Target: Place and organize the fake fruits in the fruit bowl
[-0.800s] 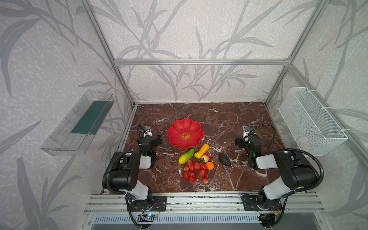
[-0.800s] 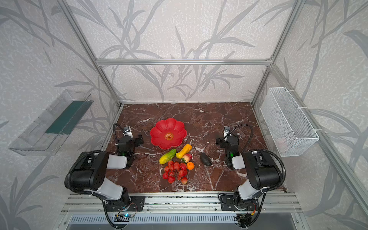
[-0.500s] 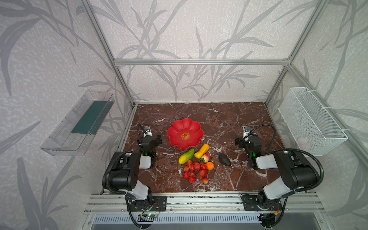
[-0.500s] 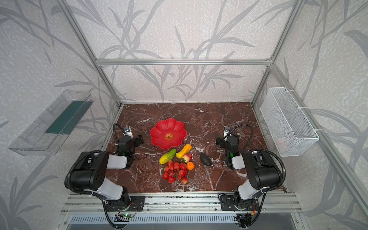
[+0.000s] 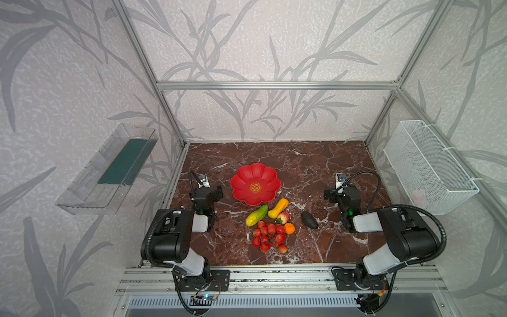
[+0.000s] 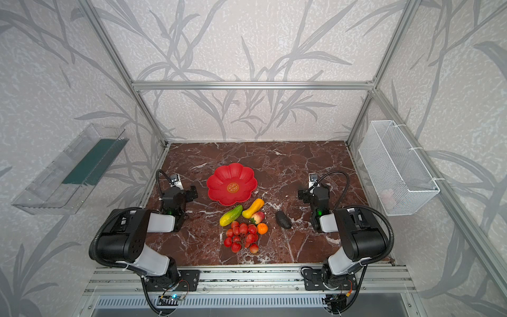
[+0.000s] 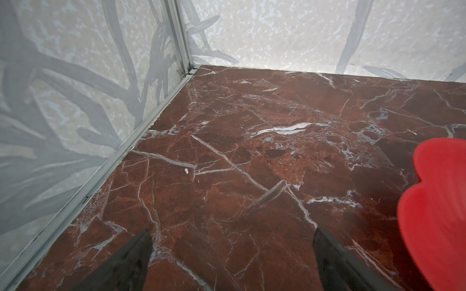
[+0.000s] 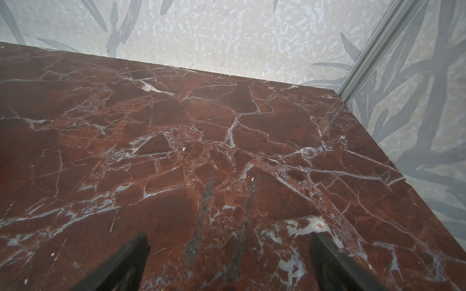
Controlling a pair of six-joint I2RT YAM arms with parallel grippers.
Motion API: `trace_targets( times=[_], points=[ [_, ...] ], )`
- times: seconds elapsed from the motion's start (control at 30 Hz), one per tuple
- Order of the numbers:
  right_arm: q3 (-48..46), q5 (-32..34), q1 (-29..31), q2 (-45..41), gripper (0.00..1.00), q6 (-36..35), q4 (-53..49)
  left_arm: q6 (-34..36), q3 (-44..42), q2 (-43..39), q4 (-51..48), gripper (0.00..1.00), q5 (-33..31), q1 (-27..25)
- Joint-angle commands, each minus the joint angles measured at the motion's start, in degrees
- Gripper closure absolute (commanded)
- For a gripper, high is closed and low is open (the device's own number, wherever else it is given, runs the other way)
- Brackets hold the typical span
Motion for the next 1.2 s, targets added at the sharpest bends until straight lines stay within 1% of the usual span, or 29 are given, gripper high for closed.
trace_targets(
  times=[0.0, 0.13, 0.23, 0.3, 0.4, 0.5, 0.53, 0.57, 0.6, 0.63, 0.67, 0.7, 0.73, 0.77, 0.8, 0.83, 0.87, 0.9, 0.93, 1.0, 1.03, 1.1, 1.17],
  points=[
    [1.0, -0.5, -0.2, 0.5, 0.01, 0.1, 1.0, 0.6, 1.5, 0.6, 1.5, 0.01, -0.2, 0.1],
    [1.0, -0.4, -0.2, 0.5, 0.01, 0.1, 1.1, 0.8, 1.0, 0.5, 2.3, 0.01, -0.1, 0.1],
    [0.4, 0.3, 0.2, 0.5, 0.01, -0.2, 2.1, 1.3, -2.0, 0.7, 8.0, 0.01, 0.8, -0.1],
    [-1.1, 0.8, 1.2, 0.9, 0.01, -1.2, 5.3, 1.0, -2.9, 0.9, 10.5, 0.01, -0.7, -0.3],
    [-2.5, 3.6, 2.9, 1.5, 0.01, -2.7, 9.4, 0.5, -1.5, 0.8, 7.9, 0.01, -2.2, -0.3],
    [-2.9, 6.6, 3.3, -0.1, 0.01, -2.4, 9.3, -0.1, -0.9, 0.7, 6.7, 0.01, -4.0, -0.3],
    [-2.5, 7.5, 3.3, -3.7, 0.01, -2.0, 5.2, -0.1, -1.0, -0.1, 6.4, 0.01, -4.3, -0.3],
    [-0.5, 8.4, 3.3, -9.1, 0.01, -1.7, -3.2, 0.1, -0.8, -2.1, 4.6, 0.01, -4.2, -0.4],
    [4.3, 10.0, 3.3, -15.3, 0.01, 0.8, -18.7, 0.4, -0.2, -4.5, 1.4, 0.01, -4.2, -0.7],
    [9.5, 11.6, 3.0, -20.0, 0.01, 4.7, -31.4, 0.7, 1.6, -8.2, -4.7, 0.01, -5.0, -1.1],
    [15.5, 11.3, 2.7, -23.4, 0.01, 9.0, -43.5, 0.3, 4.5, -11.9, -13.0, 0.01, -6.6, -1.4],
    [20.3, 7.3, 2.8, -25.4, 0.01, 9.7, -50.3, -1.6, 7.8, -15.4, -20.2, 0.01, -8.0, -1.4],
    [23.1, 3.1, 3.0, -26.7, 0.01, 9.6, -53.7, -3.5, 10.2, -18.0, -25.7, 0.01, -8.7, -1.4],
    [24.8, -0.4, 3.0, -27.6, 0.01, 11.6, -55.0, -4.8, 12.9, -21.0, -31.1, 0.01, -8.0, -1.4],
    [25.9, -3.0, 2.9, -28.2, 0.01, 14.2, -56.0, -6.4, 14.9, -23.7, -35.2, 0.01, -6.1, -1.3],
    [26.3, -5.5, 2.8, -28.7, 0.01, 15.2, -57.3, -8.8, 15.9, -25.9, -37.1, 0.01, -4.8, -1.3],
    [26.5, -7.9, 2.8, -29.3, 0.01, 15.8, -58.7, -13.8, 16.6, -28.5, -38.9, 0.01, -4.9, -1.3],
    [26.7, -9.8, 2.8, -29.8, 0.01, 16.8, -60.5, -18.9, 17.4, -31.4, -43.1, 0.01, -4.8, -1.2],
    [27.0, -11.2, 2.9, -29.9, 0.00, 17.7, -62.9, -20.4, 17.7, -34.0, -46.1, 0.01, -3.1, -1.2],
    [28.5, -14.3, 3.7, -29.3, 0.05, 18.1, -68.2, -17.4, 17.6, -39.1, -50.0, 0.01, 4.9, -1.1],
    [29.4, -15.6, 4.8, -28.8, 0.06, 17.6, -71.9, -16.6, 18.0, -41.3, -53.0, 0.01, 7.7, -1.2],
    [30.4, -15.1, 8.4, -28.0, 0.08, 15.3, -79.4, -16.6, 19.5, -44.5, -59.6, 0.03, 8.9, -1.1],
    [30.1, -11.2, 13.8, -28.0, 0.08, 14.1, -86.9, -15.7, 20.8, -47.4, -67.4, 0.04, 8.4, -1.1]
  ],
)
